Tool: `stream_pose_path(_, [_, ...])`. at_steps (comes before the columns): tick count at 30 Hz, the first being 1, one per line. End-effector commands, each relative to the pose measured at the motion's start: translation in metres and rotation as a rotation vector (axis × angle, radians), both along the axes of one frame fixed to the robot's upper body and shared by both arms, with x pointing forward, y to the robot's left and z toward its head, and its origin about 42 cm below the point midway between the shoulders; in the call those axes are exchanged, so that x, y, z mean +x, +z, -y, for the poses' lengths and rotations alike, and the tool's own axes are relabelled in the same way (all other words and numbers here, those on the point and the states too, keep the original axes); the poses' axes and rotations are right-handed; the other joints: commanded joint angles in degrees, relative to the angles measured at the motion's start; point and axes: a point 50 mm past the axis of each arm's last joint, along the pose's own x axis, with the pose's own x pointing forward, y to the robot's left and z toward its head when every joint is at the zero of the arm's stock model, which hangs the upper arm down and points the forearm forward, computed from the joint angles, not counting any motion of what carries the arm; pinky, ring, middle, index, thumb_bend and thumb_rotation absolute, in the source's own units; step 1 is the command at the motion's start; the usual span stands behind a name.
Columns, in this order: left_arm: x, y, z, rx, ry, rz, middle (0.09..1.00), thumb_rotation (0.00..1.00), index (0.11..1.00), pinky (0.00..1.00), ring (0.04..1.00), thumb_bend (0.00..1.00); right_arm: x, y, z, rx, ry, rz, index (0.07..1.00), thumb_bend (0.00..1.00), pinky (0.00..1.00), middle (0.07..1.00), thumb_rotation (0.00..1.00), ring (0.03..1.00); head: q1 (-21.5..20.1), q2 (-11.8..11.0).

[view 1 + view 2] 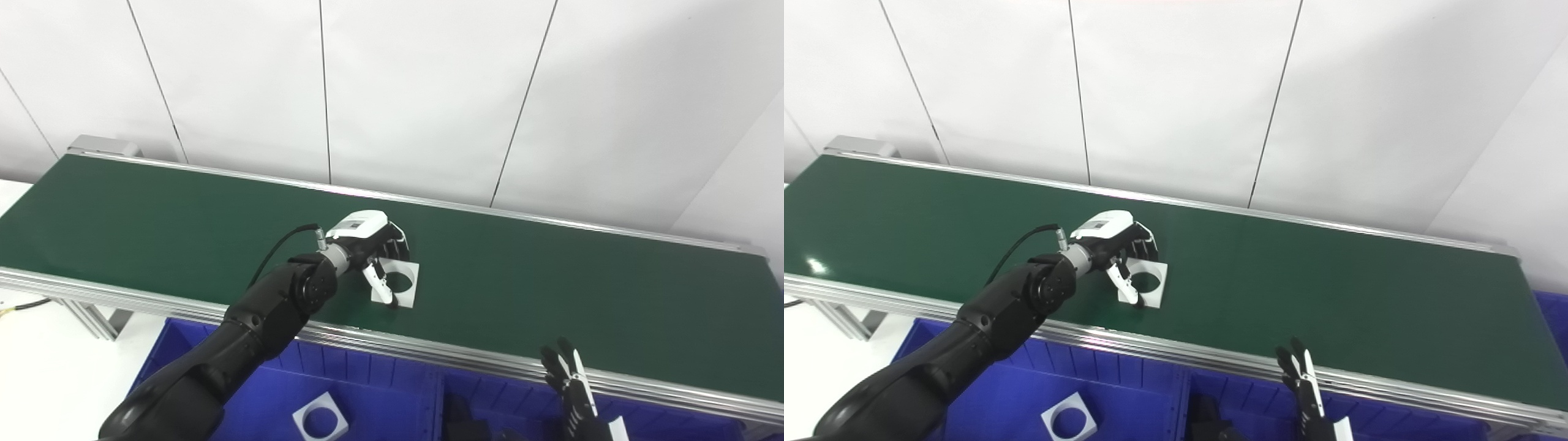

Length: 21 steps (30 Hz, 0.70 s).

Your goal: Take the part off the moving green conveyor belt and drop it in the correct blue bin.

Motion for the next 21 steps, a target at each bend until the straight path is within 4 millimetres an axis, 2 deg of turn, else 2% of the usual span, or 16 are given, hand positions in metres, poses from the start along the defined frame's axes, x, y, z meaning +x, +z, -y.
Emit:
stream_pose_path(1, [0.009,0.024,-0.01,0.002,0.009,0.059,0.51,0.0,0.492,0.43,0.437,0.5,0.003,0.007,0.0,0.017,-0.007,0.053,1.0,0.75,0.93,0.926,0.46,0.932,-0.2,0.1])
stream_pose_path(2, [0.009,0.028,-0.012,-0.005,0.006,0.074,0.474,0.0,0.516,0.36,0.397,0.5,0.003,0.007,0.0,0.014,-0.008,0.052,1.0,0.75,0.93,0.925,0.46,0.932,-0.6,0.2])
stream_pose_path(4, [0.008,0.037,-0.017,-0.038,-0.004,0.115,0.445,0.0,0.53,0.27,0.363,0.5,0.004,0.006,0.0,0.01,-0.007,0.052,1.0,0.76,0.92,0.925,0.47,0.931,-2.3,0.5])
stream_pose_path(5, [0.007,0.042,-0.02,-0.066,-0.008,0.134,0.444,0.0,0.531,0.27,0.362,0.5,0.005,0.006,0.0,0.004,-0.005,0.052,1.0,0.76,0.92,0.925,0.47,0.931,-2.6,0.5])
stream_pose_path(10, [-0.005,0.07,-0.033,-0.216,-0.014,0.245,0.471,0.0,0.521,0.34,0.387,0.5,0.007,0.007,-0.004,0.0,-0.012,0.045,1.0,0.78,0.9,0.923,0.46,0.921,-8.5,1.5])
stream_pose_path(11, [-0.007,0.072,-0.034,-0.23,-0.018,0.258,0.463,0.0,0.526,0.34,0.385,0.5,0.007,0.007,-0.004,0.003,-0.014,0.043,1.0,0.78,0.9,0.92,0.47,0.918,-8.5,1.5])
stream_pose_path(14, [-0.026,0.073,-0.037,-0.286,-0.042,0.274,0.456,0.0,0.53,0.33,0.376,0.5,0.009,0.007,-0.004,0.011,-0.034,0.042,1.0,0.79,0.9,0.916,0.48,0.916,-11.6,2.9])
stream_pose_path(15, [-0.031,0.074,-0.039,-0.308,-0.045,0.272,0.458,0.0,0.53,0.34,0.379,0.5,0.01,0.008,-0.005,0.012,-0.037,0.042,1.0,0.79,0.9,0.916,0.49,0.914,-12.8,4.0])
stream_pose_path(16, [-0.036,0.075,-0.039,-0.322,-0.043,0.271,0.461,0.0,0.53,0.34,0.382,0.5,0.01,0.008,-0.005,0.01,-0.04,0.04,1.0,0.79,0.9,0.916,0.49,0.915,-12.8,4.0])
stream_pose_path(21, [-0.068,0.078,-0.044,-0.424,-0.018,0.263,0.481,0.0,0.512,0.37,0.404,0.5,0.013,0.014,-0.01,-0.022,-0.045,0.031,1.0,0.79,0.9,0.922,0.53,0.919,-16.1,7.2])
